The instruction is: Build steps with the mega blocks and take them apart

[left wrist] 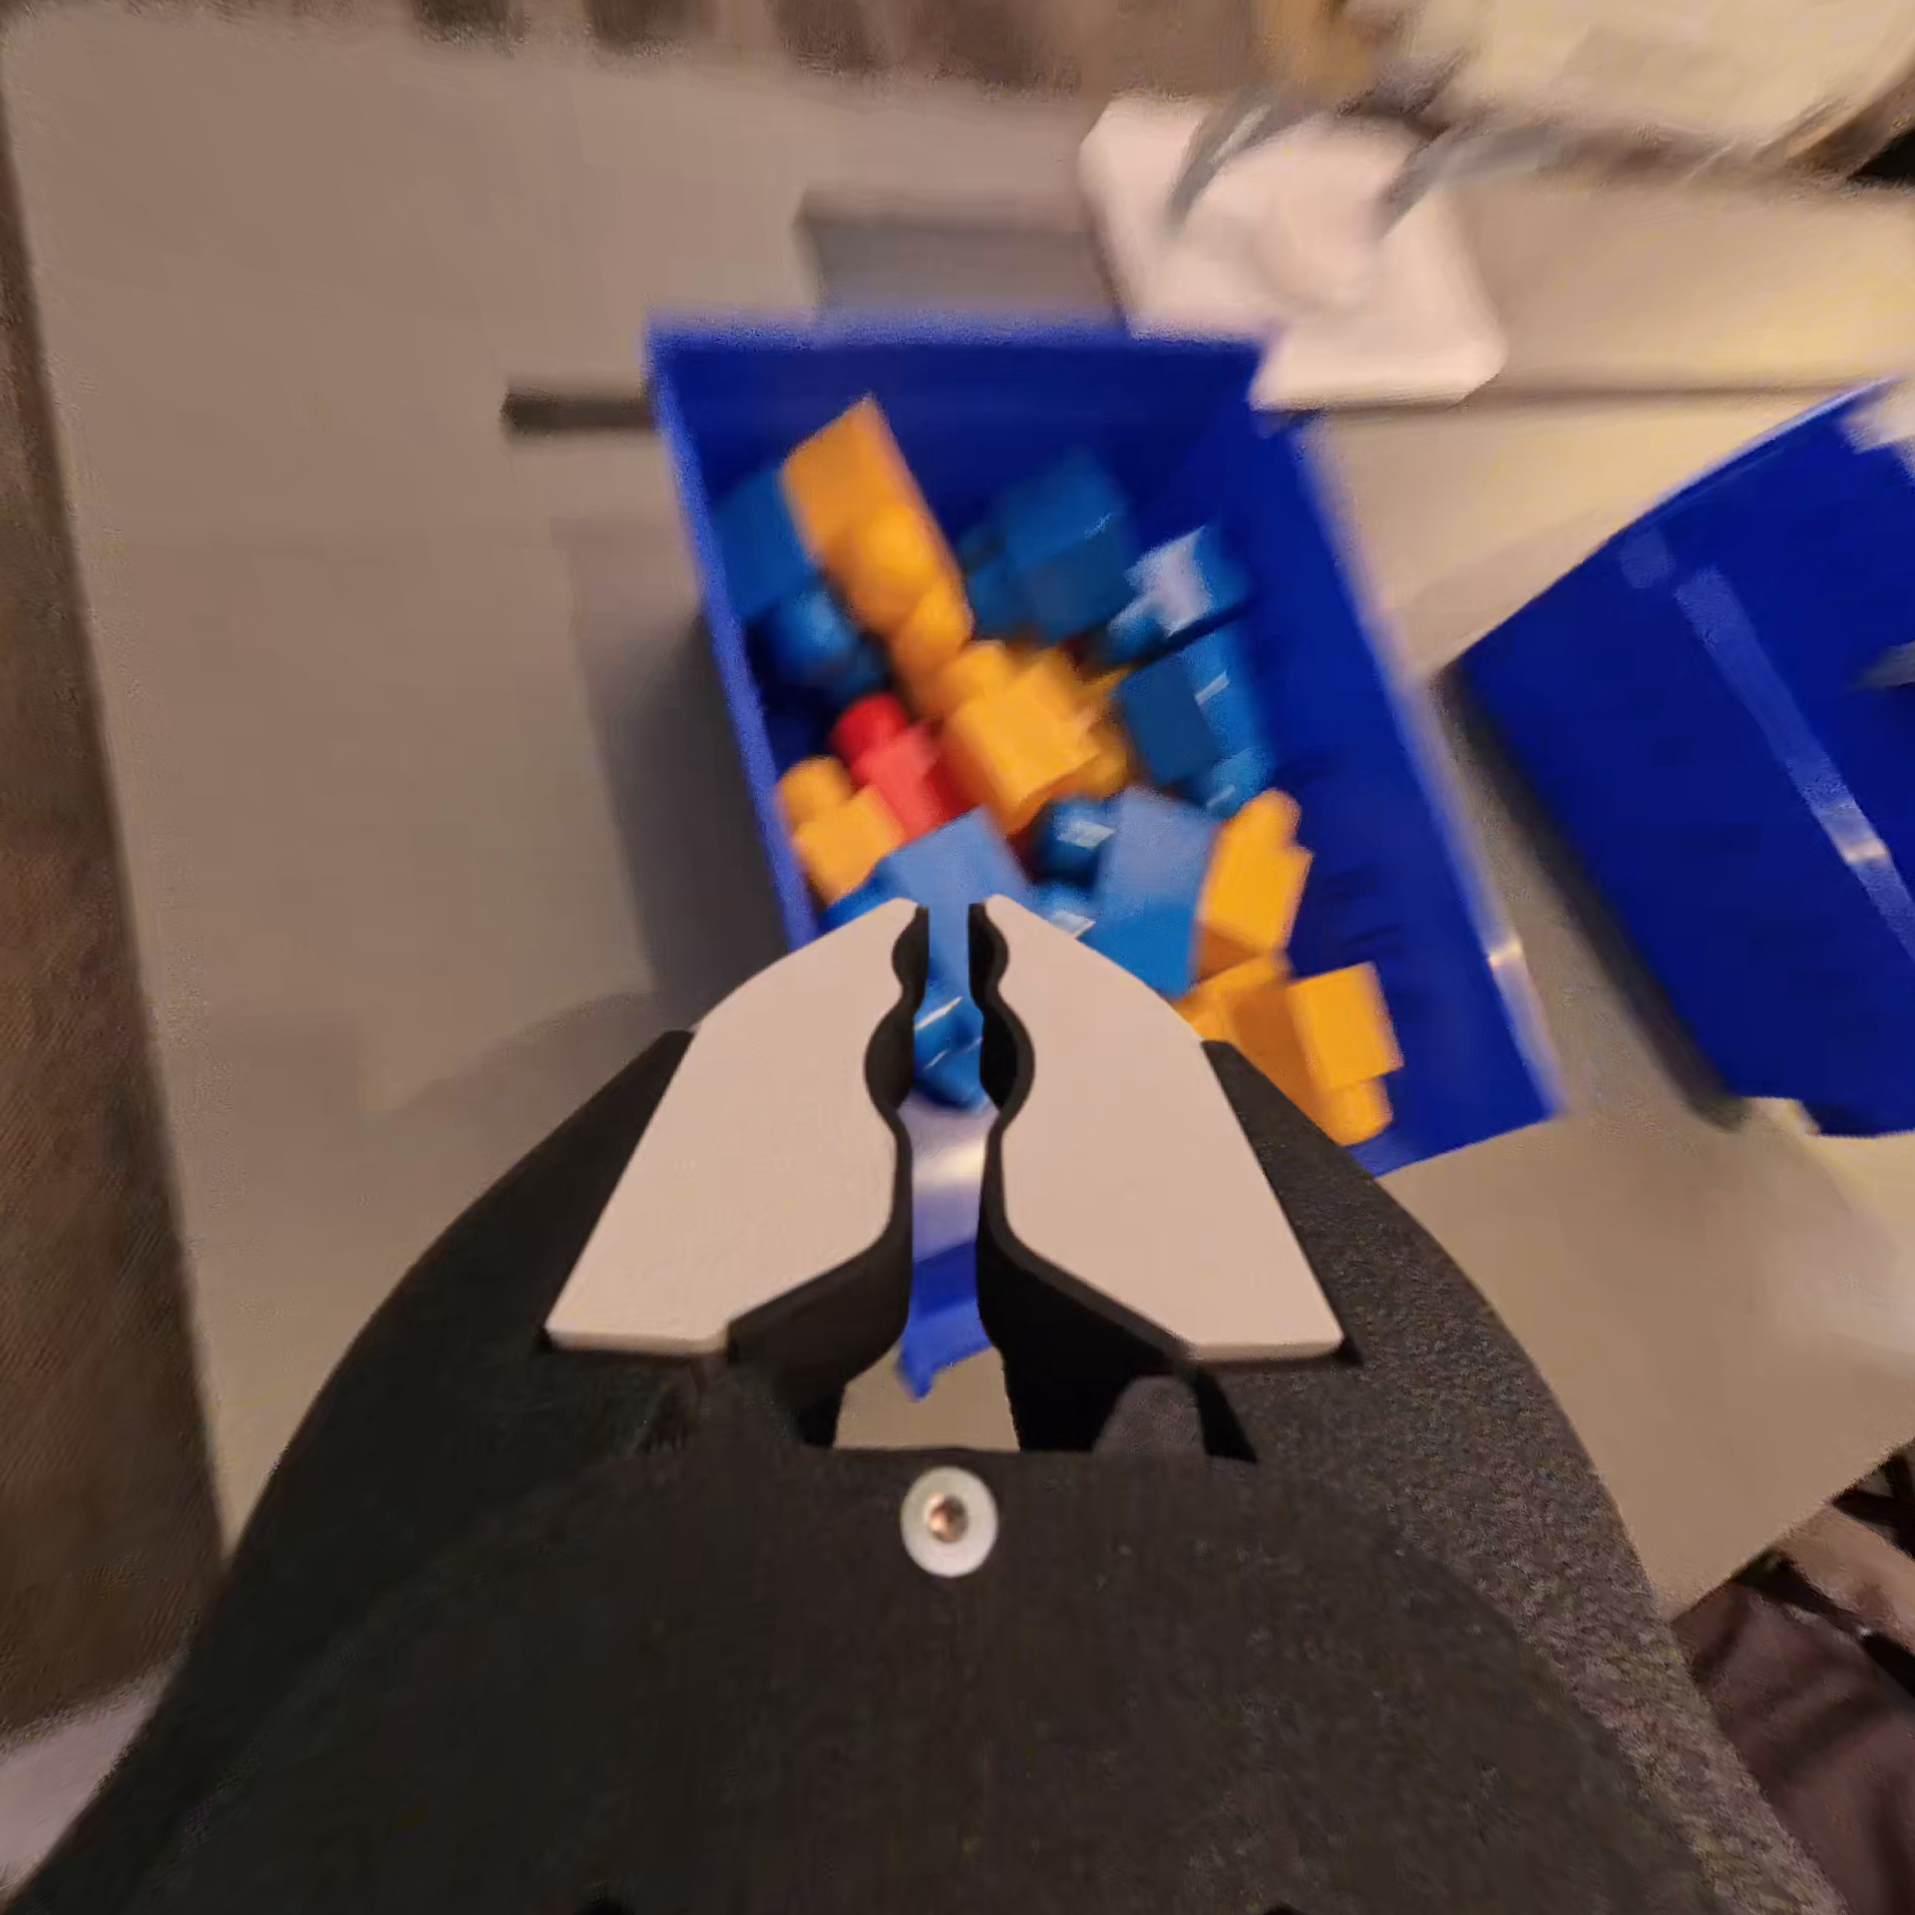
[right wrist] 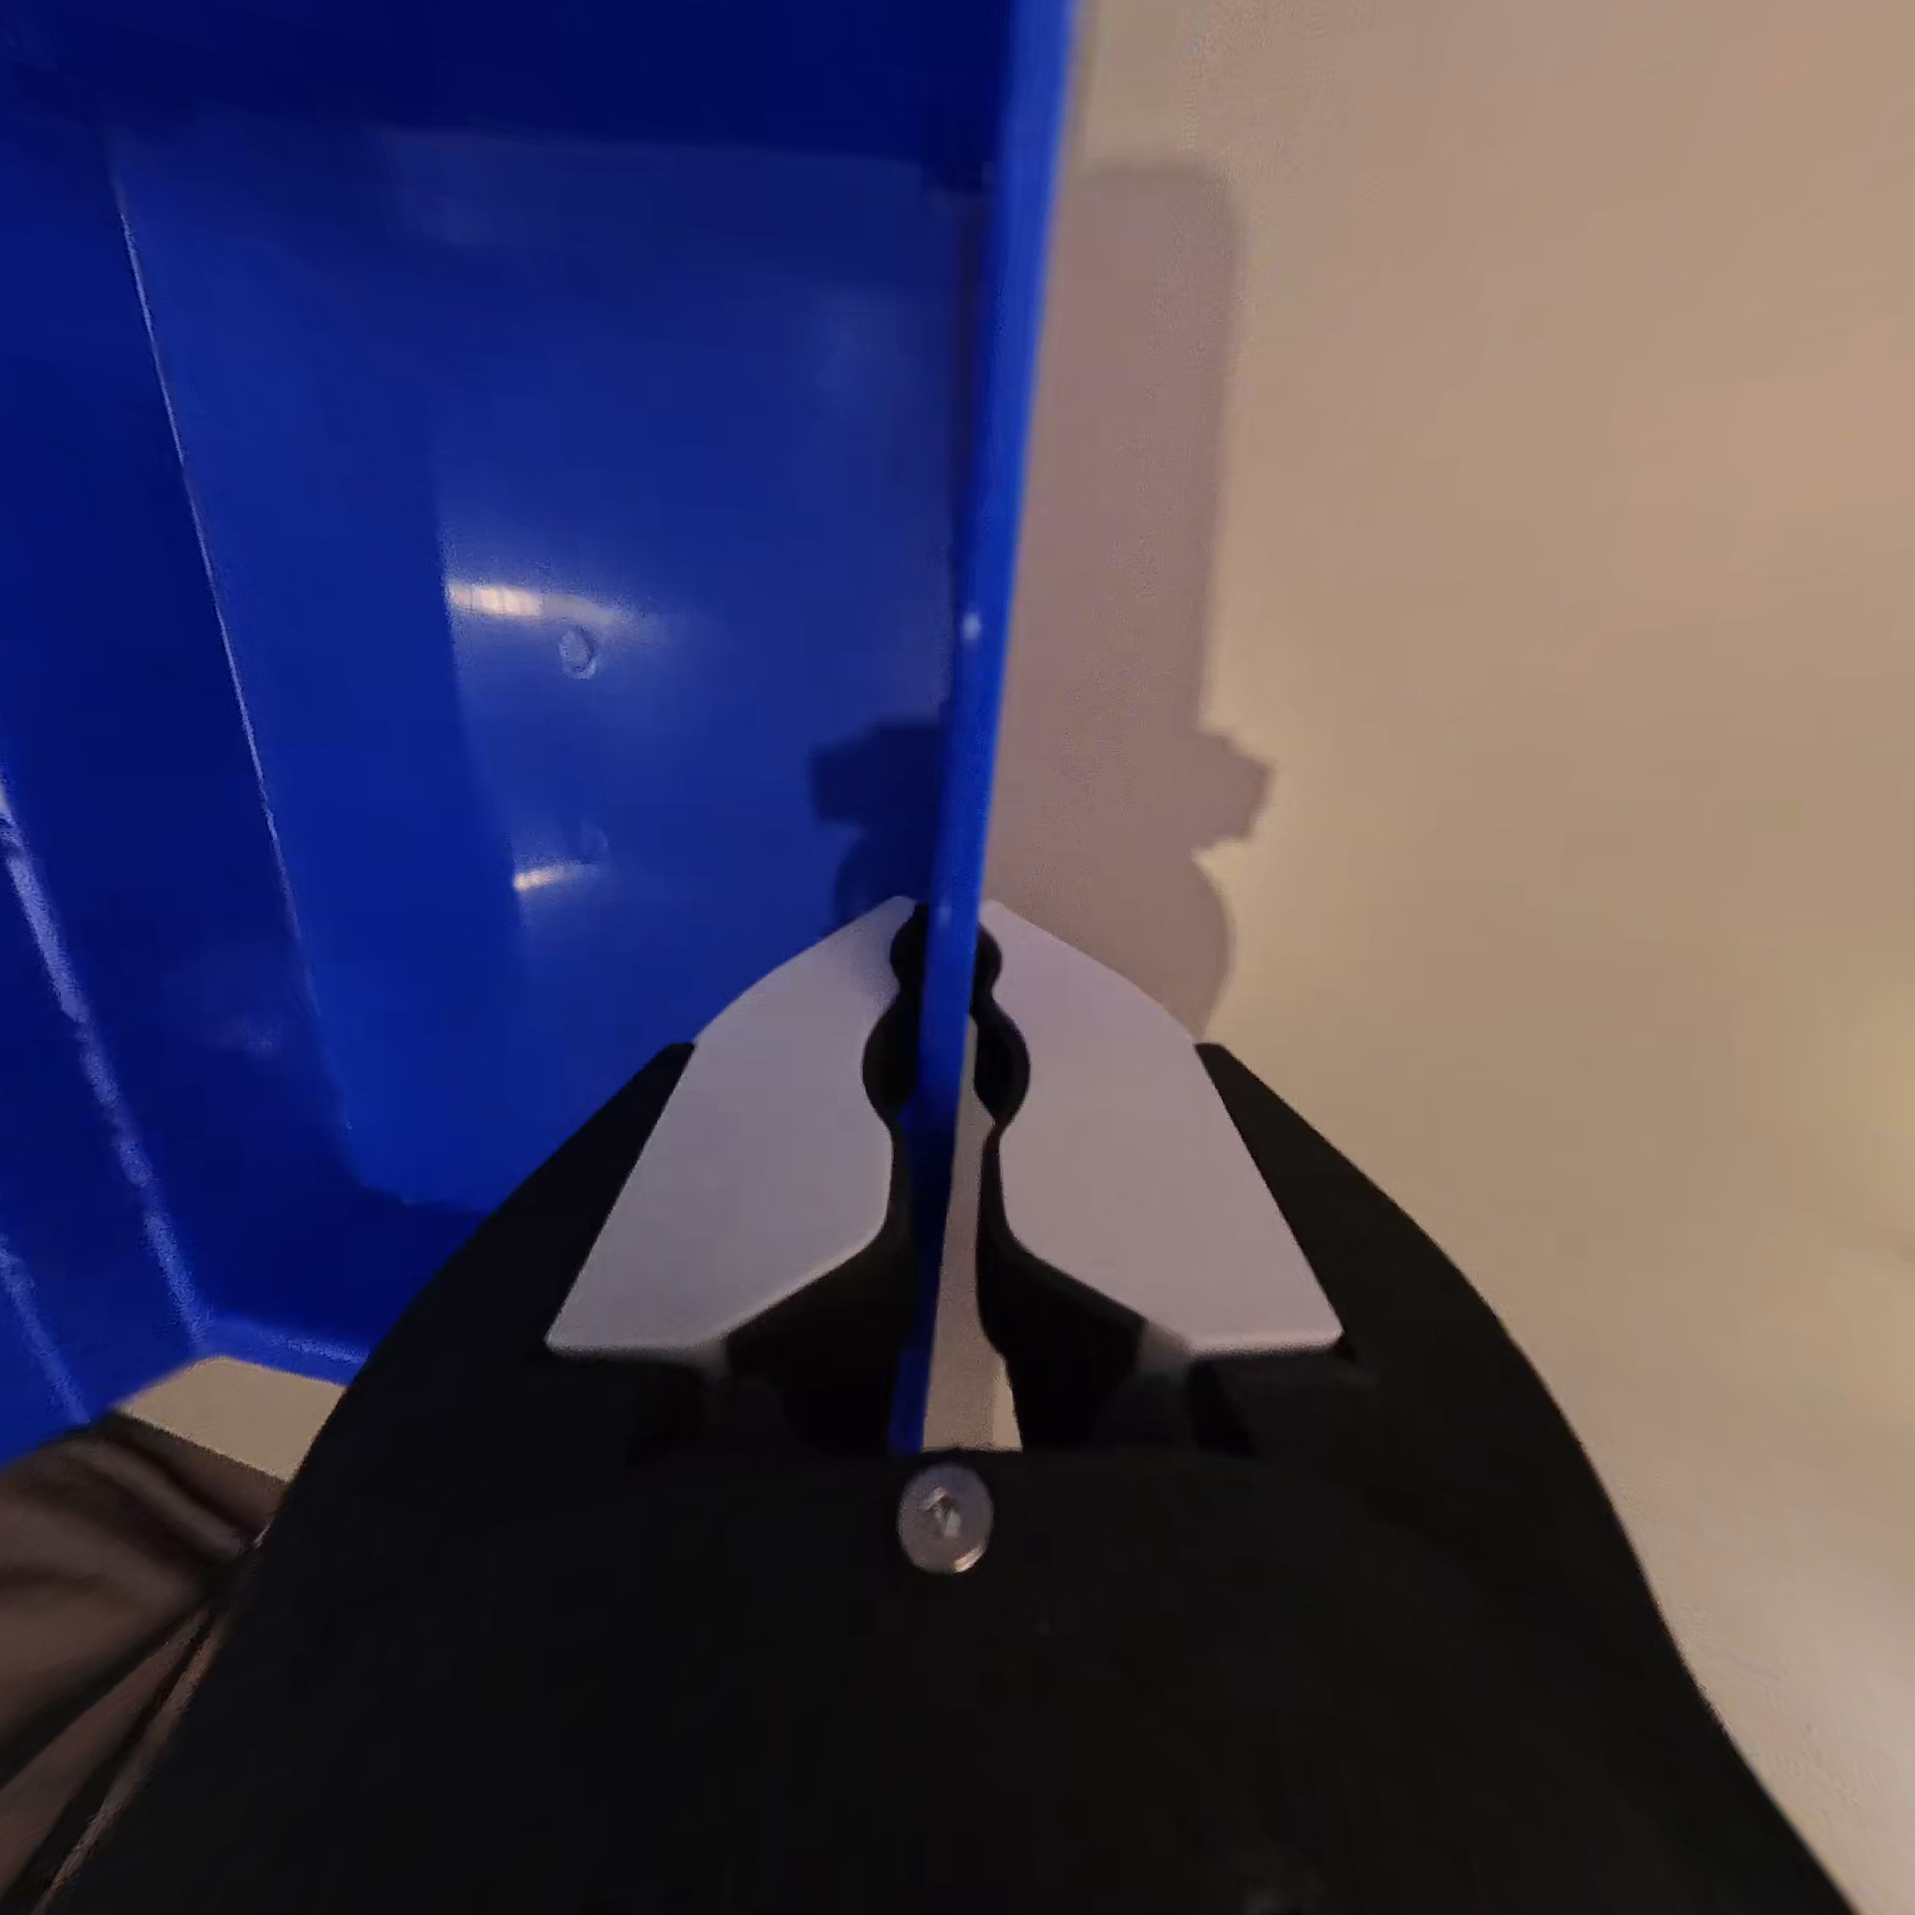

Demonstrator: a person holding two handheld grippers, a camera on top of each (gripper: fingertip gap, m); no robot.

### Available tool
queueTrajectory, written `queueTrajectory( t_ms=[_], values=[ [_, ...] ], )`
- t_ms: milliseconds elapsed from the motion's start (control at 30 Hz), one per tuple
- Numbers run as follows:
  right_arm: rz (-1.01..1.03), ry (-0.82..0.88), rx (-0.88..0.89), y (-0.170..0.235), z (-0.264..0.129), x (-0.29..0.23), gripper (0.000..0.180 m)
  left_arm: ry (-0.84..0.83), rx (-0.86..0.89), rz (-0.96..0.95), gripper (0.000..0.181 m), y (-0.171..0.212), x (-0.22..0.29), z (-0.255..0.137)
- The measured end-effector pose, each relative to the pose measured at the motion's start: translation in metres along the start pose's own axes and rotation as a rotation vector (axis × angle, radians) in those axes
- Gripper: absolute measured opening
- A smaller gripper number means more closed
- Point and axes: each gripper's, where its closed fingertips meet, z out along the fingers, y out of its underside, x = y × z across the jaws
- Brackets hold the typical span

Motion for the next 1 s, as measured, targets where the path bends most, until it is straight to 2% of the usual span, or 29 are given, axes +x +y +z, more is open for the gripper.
queueTrajectory(
  t_ms=[200, 300, 400, 533, 700, 867, 1000],
  values=[
    [0.11, 0.074, 0.007, 0.014, -0.02, 0.097, 0.008, 0.361, 0.441, 0.15, 0.008, -0.068, 0.084, -0.051],
    [0.172, 0.096, 0.028, 0.025, -0.03, 0.14, 0.008, 0.541, 0.602, 0.24, 0.015, -0.081, 0.125, -0.076],
    [0.224, 0.144, 0.024, 0.036, -0.038, 0.175, 0.009, 0.619, 0.732, 0.341, 0.018, -0.085, 0.156, -0.091],
    [0.253, 0.156, 0.02, 0.044, -0.045, 0.204, 0.008, 0.682, 0.755, 0.476, 0.021, -0.08, 0.195, -0.097],
    [0.263, 0.174, 0.0, 0.049, -0.05, 0.231, 0.008, 0.773, 0.74, 0.539, 0.023, -0.073, 0.23, -0.103],
    [0.225, 0.189, -0.008, 0.05, -0.051, 0.236, 0.009, 0.766, 0.767, 0.548, 0.03, -0.076, 0.231, -0.102],
    [0.162, 0.275, 0.048, 0.048, -0.064, 0.24, 0.014, 0.817, 0.812, 0.521, 0.033, -0.075, 0.222, -0.117]
  ],
)
